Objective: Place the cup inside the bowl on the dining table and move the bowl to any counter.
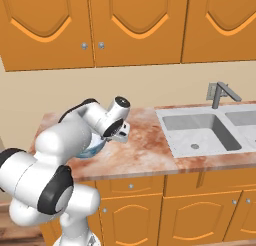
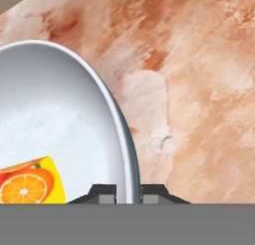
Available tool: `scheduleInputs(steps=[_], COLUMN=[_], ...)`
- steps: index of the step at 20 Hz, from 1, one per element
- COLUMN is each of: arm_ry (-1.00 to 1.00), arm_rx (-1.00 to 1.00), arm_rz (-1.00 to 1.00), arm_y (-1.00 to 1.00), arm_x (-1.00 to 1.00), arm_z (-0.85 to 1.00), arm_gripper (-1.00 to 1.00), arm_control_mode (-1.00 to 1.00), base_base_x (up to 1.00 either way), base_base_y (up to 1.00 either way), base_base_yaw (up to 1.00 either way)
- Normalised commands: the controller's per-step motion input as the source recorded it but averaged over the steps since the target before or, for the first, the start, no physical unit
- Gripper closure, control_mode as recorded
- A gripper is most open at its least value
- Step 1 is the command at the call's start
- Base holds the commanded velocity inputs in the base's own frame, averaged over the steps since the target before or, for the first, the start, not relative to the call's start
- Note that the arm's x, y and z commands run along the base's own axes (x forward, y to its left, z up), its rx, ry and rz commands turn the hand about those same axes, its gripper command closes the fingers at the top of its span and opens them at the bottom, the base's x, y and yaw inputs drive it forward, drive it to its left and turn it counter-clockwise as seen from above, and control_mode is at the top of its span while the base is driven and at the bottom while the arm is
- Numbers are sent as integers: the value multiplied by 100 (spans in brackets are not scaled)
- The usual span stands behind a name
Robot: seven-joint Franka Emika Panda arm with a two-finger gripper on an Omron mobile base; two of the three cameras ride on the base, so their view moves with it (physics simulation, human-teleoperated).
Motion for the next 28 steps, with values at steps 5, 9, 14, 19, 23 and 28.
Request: scheduleInputs(steps=[5,9,14,19,23,28], arm_ry=[-2,0,3,4,4,2], arm_rx=[0,0,0,0,0,0], arm_rz=[0,0,0,0,0,0], arm_y=[5,9,13,10,11,11], arm_x=[0,6,46,46,17,14], arm_z=[-6,-3,0,0,-10,-18], arm_gripper=[100,100,100,100,100,100], arm_control_mode=[-100,-100,-100,-100,-100,-100], base_base_x=[0,0,0,0,0,0], base_base_y=[0,0,0,0,0,0], base_base_yaw=[0,0,0,0,0,0])
